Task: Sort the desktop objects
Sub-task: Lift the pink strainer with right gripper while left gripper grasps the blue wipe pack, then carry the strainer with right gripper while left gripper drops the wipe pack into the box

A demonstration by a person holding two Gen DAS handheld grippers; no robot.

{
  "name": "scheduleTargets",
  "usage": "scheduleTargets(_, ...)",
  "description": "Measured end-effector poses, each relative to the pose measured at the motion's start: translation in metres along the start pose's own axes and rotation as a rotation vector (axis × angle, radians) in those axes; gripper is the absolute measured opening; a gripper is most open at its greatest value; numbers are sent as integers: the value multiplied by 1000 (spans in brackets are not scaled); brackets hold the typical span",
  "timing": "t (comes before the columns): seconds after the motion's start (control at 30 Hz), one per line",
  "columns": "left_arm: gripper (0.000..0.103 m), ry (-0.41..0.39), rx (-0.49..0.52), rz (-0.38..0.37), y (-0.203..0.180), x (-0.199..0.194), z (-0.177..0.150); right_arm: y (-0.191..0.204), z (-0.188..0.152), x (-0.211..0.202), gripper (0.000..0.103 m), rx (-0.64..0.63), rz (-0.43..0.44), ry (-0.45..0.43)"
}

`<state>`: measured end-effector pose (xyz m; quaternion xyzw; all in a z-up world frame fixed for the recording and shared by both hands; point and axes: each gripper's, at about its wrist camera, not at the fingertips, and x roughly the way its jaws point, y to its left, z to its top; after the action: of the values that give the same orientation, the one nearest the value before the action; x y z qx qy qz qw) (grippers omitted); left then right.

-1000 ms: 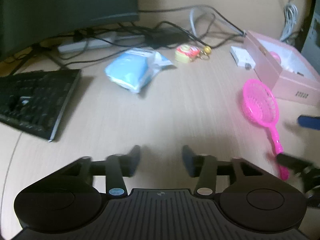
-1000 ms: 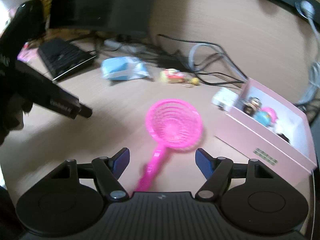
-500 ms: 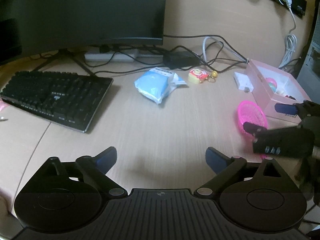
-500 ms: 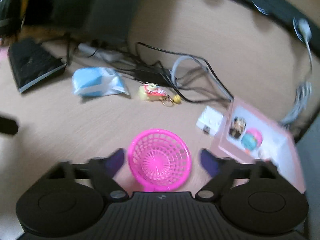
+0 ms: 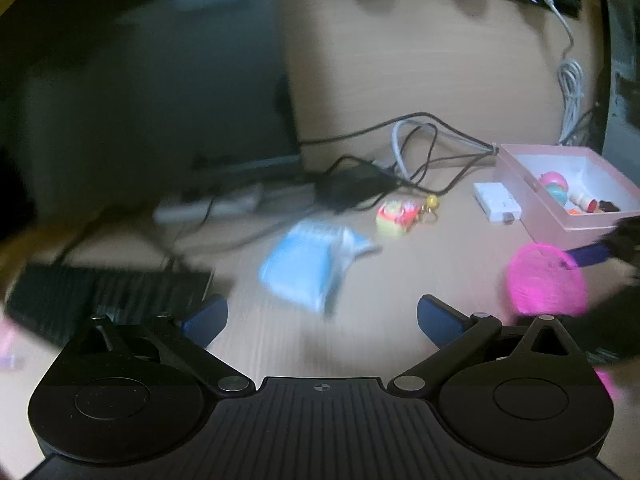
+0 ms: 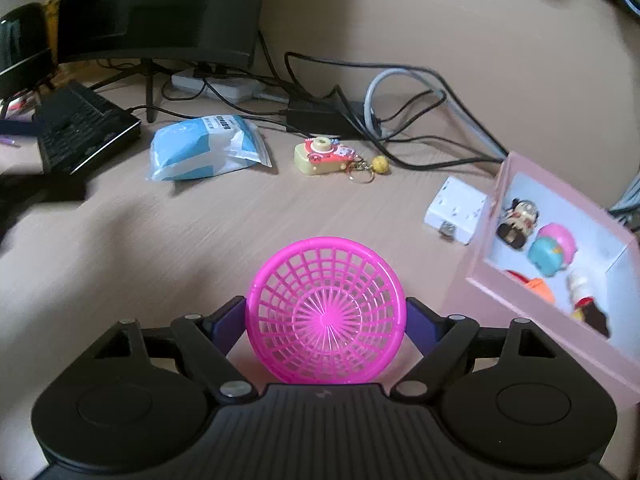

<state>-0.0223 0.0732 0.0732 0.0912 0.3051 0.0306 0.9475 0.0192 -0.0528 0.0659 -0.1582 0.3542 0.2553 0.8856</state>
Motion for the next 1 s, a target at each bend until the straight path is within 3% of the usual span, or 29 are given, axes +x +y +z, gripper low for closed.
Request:
scheduleTargets(0.07,103,9,47,9,-1,26,14,-10,1,-14,84,-2,30,-16)
scheduleTargets(0.2,103,106,123,41,-3,90,34,-29,4,-39,84,-11,70,-36)
scheduleTargets(0.43,102,212,111,28,0,145,46,-45,-1,-52,84,52,44,-11)
scheduleTargets(0.47,100,211,105,28,0,146,47,-47,-2,-53,84,60,38,-12)
scheduleTargets(0.53,60,222,94,21,0,147,48,-47,-3,-54,84,81,31,-12)
scheduleTargets(0.77,55,201,34,-43,2,125,40,-45,-6,-55,84,104,14,-4)
scheduleTargets(1.0,54,206,11,-205,-25,45,8,-44,-20,-74,84,89,4,8)
